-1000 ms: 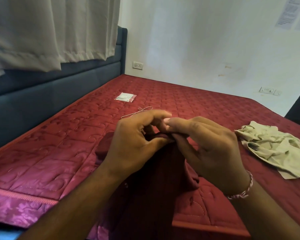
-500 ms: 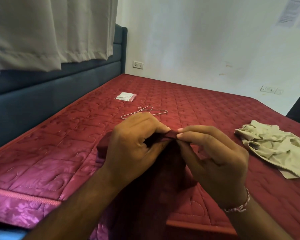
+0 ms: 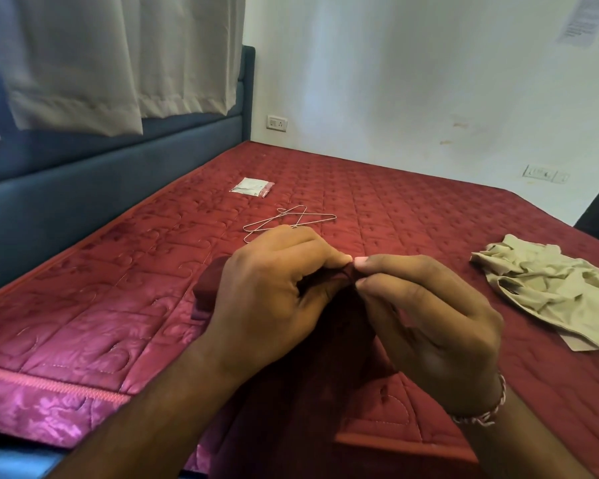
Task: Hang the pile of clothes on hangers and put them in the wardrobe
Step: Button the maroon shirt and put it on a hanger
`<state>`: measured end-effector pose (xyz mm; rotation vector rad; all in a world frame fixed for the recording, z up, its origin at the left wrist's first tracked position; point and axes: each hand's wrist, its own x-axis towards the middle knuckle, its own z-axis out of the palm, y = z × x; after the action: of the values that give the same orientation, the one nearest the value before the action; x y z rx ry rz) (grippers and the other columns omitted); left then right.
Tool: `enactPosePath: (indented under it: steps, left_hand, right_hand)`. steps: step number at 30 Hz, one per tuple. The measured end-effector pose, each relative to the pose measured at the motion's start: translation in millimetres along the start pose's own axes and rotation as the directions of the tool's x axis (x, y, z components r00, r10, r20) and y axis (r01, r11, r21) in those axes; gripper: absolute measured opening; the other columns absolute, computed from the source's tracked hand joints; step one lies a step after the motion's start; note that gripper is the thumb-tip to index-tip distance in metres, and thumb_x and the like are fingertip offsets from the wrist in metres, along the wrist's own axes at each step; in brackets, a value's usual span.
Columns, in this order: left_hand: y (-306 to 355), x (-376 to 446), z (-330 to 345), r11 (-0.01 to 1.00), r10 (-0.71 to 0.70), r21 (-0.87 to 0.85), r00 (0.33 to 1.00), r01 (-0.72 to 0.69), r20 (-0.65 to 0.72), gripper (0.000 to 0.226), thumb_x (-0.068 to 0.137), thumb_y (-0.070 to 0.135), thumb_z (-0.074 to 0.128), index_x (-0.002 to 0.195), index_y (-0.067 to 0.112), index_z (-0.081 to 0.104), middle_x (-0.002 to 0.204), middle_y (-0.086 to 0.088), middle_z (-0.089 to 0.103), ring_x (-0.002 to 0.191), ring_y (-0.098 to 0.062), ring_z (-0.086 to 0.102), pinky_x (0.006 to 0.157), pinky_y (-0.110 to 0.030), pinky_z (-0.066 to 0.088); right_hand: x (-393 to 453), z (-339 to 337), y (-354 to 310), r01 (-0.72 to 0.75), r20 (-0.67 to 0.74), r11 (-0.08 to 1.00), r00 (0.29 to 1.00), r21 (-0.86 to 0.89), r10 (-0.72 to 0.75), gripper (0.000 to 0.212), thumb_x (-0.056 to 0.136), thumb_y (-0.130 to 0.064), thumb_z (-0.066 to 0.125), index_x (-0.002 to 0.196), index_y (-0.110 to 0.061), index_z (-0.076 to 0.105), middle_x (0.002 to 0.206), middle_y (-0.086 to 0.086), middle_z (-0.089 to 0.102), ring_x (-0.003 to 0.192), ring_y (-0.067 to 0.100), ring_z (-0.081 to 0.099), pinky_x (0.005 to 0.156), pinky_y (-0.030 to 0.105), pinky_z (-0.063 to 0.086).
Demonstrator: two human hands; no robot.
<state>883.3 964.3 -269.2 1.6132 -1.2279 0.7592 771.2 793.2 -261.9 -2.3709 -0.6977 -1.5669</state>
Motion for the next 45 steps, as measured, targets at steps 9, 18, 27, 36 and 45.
enactPosePath:
  steps: [9, 18, 27, 36, 45]
  left_hand:
    - [1, 3, -4, 0.979, -0.158, -0.115, 0.981, 0.171, 0.113, 0.013, 0.083, 0.021, 0.078, 0.096, 0.025, 0.080, 0.090, 0.017, 0.073, 0.088, -0.007, 0.070, 0.076, -0.033, 0.057]
    - [11, -2, 0, 0.892, -0.291, -0.341, 0.954, 0.298, 0.073, 0.017, 0.081, 0.006, 0.084, 0.089, 0.019, 0.076, 0.085, 0.010, 0.074, 0.076, -0.013, 0.070, 0.069, -0.016, 0.050]
    - [23, -19, 13, 0.912, -0.286, -0.355, 0.938, 0.204, -0.197, 0.011, 0.079, 0.005, 0.079, 0.082, 0.012, 0.071, 0.080, 0.007, 0.068, 0.075, -0.014, 0.068, 0.068, -0.025, 0.051]
    - [19, -19, 21, 0.944, -0.271, -0.245, 0.941, 0.219, -0.201, 0.015, 0.076, 0.012, 0.077, 0.071, 0.008, 0.064, 0.071, 0.004, 0.061, 0.067, -0.015, 0.059, 0.062, -0.025, 0.045]
    - [-17, -2, -18, 0.990, -0.116, 0.094, 0.983, 0.103, 0.143, 0.028, 0.076, 0.001, 0.082, 0.097, 0.018, 0.074, 0.091, 0.012, 0.067, 0.081, 0.000, 0.060, 0.074, -0.006, 0.040]
  right_hand:
    - [0, 8, -4, -0.125, -0.029, 0.989, 0.991, 0.081, 0.128, 0.003, 0.088, 0.001, 0.077, 0.085, 0.000, 0.077, 0.104, 0.004, 0.076, 0.098, 0.015, 0.074, 0.079, 0.033, 0.059]
    - [-4, 11, -17, -0.267, -0.106, 0.951, 0.953, 0.155, 0.284, 0.004, 0.085, 0.001, 0.079, 0.088, 0.000, 0.077, 0.103, 0.009, 0.074, 0.099, 0.016, 0.073, 0.085, 0.027, 0.056]
    - [-5, 15, -29, -0.313, -0.101, 0.913, 0.932, 0.262, 0.349, 0.009, 0.085, 0.006, 0.075, 0.091, -0.001, 0.073, 0.102, 0.007, 0.072, 0.099, 0.017, 0.072, 0.085, 0.025, 0.054]
    - [1, 16, -17, -0.532, 0.165, 0.725, 0.840, 0.438, 0.517, 0.016, 0.094, 0.004, 0.062, 0.097, -0.012, 0.063, 0.103, 0.002, 0.075, 0.101, 0.020, 0.073, 0.083, 0.033, 0.058]
    - [-6, 28, -1, -0.803, 0.341, 0.255, 0.484, 0.539, 0.806, 0.009, 0.100, -0.018, 0.060, 0.091, -0.020, 0.059, 0.078, 0.003, 0.057, 0.065, 0.020, 0.049, 0.059, 0.034, 0.043]
